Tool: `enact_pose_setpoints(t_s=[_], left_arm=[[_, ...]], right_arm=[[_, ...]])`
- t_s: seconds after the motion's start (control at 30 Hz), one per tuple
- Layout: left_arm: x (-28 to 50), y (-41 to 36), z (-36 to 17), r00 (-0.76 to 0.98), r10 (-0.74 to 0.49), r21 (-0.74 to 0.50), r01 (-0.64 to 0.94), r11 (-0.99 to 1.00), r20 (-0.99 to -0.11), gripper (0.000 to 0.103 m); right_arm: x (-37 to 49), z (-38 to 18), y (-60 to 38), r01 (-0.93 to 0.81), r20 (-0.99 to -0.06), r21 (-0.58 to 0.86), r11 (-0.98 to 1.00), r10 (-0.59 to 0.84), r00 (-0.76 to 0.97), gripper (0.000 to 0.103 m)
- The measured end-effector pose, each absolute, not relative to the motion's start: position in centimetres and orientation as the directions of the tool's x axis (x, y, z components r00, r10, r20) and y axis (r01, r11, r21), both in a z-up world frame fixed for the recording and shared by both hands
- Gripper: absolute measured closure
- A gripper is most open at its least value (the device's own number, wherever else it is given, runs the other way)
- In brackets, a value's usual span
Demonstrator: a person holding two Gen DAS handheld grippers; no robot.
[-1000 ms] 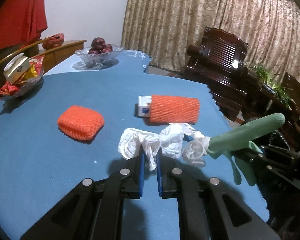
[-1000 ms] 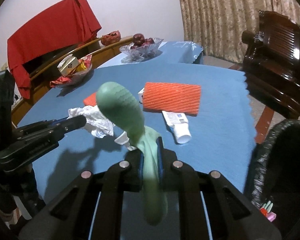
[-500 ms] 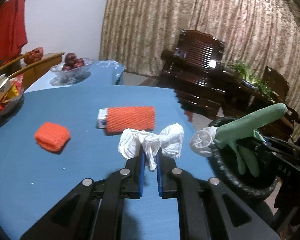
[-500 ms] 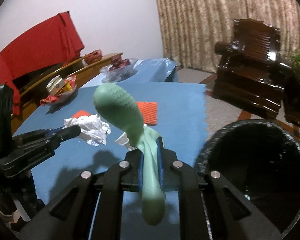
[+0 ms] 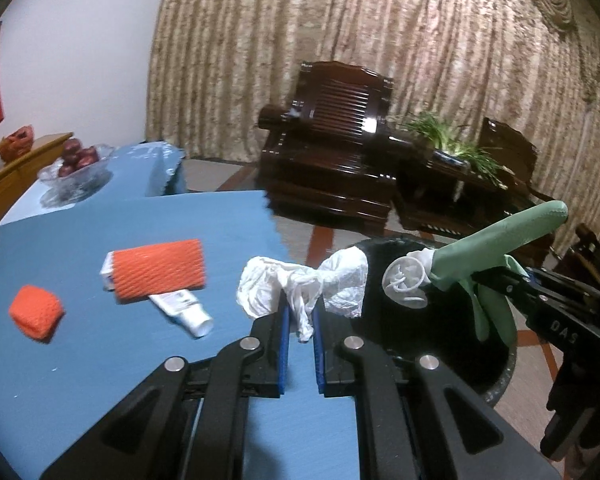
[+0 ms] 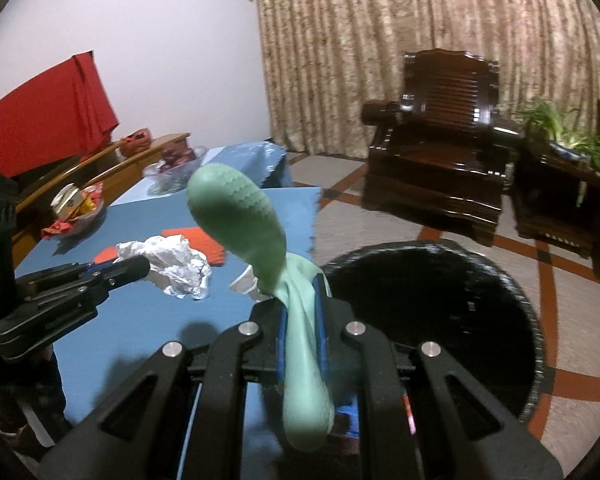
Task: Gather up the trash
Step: 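Carry the tissue and glove over the bin and open both tools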
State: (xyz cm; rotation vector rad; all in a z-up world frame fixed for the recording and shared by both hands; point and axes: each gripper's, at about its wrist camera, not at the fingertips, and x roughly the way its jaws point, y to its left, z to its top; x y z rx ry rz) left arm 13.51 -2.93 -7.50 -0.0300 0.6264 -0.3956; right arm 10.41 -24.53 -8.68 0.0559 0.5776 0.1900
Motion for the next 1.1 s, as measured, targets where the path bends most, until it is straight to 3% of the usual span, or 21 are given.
enact_pose_setpoints(t_s=[0.8, 0.9, 0.97, 1.0, 1.03, 1.07, 1.1], left_arm=[[17.0, -16.8, -12.7, 0.614, -0.469, -0.131, 0.512, 0.849, -0.635, 0.093], [17.4, -17.5, -13.5, 0.592, -0.475, -0.142, 0.519, 0.843, -0.651, 0.088], [17.6, -17.5, -13.8, 0.581, -0.484, -0.162, 0.517, 0.840, -0.655, 0.064], [17.6, -17.1, -14.0, 0.580, -0.491, -0.174, 0.516, 0.839, -0.650, 0.052], [17.6, -16.9, -14.0, 0.581, -0.494, -0.178, 0.515, 0.839, -0.647, 0.048], [17.5, -16.7, -14.0, 0.579, -0.498, -0.183, 0.516, 0.837, -0.646, 0.047], [17.5, -16.6, -14.1, 0.578, -0.497, -0.183, 0.515, 0.837, -0.648, 0.044]], right_arm=[[11.2, -15.1, -36.0, 0.047, -0.619, 0.121, 0.992, 0.038, 0.785, 0.092], [11.7, -16.0, -36.3, 0.051, -0.640, 0.107, 0.993, 0.030, 0.768, 0.088], [11.7, -16.6, -36.3, 0.056, -0.655, 0.094, 0.994, 0.020, 0.755, 0.081], [11.7, -16.9, -36.4, 0.063, -0.663, 0.086, 0.994, 0.009, 0.749, 0.070], [11.6, -17.1, -36.4, 0.070, -0.665, 0.081, 0.994, 0.002, 0.747, 0.054], [11.4, -17.3, -36.5, 0.077, -0.666, 0.076, 0.994, -0.007, 0.746, 0.050], [11.3, -17.4, -36.5, 0.083, -0.667, 0.069, 0.994, -0.015, 0.745, 0.038]])
